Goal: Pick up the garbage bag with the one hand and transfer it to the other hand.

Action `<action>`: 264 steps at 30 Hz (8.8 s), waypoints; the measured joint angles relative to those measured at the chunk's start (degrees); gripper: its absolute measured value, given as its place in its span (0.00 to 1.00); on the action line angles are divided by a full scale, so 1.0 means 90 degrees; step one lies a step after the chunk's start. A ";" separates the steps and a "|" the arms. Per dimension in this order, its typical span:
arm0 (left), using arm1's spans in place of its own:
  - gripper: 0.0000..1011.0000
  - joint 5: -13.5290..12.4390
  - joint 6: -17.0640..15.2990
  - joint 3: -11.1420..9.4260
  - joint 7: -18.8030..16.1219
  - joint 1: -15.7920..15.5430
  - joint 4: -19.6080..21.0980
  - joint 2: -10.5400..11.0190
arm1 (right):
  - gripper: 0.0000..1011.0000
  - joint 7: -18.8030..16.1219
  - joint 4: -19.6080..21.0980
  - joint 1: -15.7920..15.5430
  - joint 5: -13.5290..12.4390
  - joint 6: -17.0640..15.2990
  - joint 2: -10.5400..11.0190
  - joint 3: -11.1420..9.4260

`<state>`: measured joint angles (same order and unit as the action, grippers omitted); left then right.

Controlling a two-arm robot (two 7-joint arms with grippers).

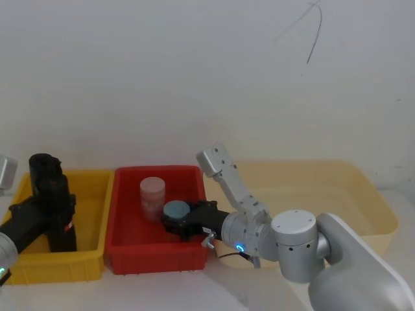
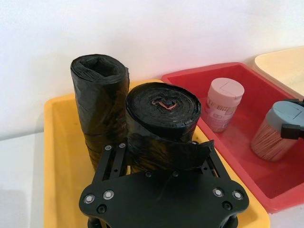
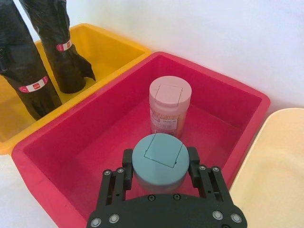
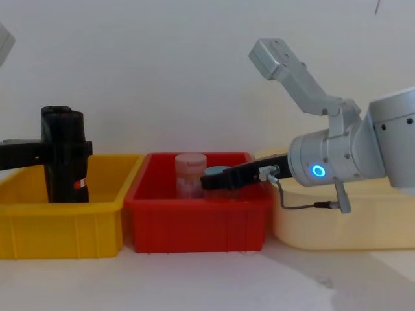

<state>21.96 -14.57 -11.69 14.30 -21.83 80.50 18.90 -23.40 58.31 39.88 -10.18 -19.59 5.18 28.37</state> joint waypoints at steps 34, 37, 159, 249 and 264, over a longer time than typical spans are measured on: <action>0.52 0.0369 -0.0204 -0.0425 0.0648 -0.1514 0.0541 -0.0417 | 0.66 0.0169 0.2514 -0.0688 -0.0966 0.0158 0.0644 -0.1363; 0.52 0.0413 -0.0084 -0.0547 0.0843 -0.1792 0.0263 -0.0531 | 0.66 0.0275 0.2641 -0.0732 -0.0965 0.0195 0.0700 -0.1445; 0.52 0.0845 0.1854 -0.1688 0.3226 -0.4385 -0.4812 -0.2291 | 0.99 0.1817 0.2056 -0.0830 0.1321 0.1348 0.0573 -0.0820; 0.86 0.0845 0.1855 -0.1688 0.3229 -0.4385 -0.4811 -0.2291 | 0.49 0.1735 0.1237 -0.0337 0.1701 0.1508 0.0061 -0.0743; 0.99 0.0845 0.1855 -0.1688 0.3226 -0.4385 -0.4811 -0.2291 | 0.48 0.2081 0.1091 -0.0284 0.1716 0.1427 0.0036 -0.1089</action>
<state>29.57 2.12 -26.89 43.34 -61.29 37.20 -1.72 -4.67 68.13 37.33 5.27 -6.75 5.50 18.56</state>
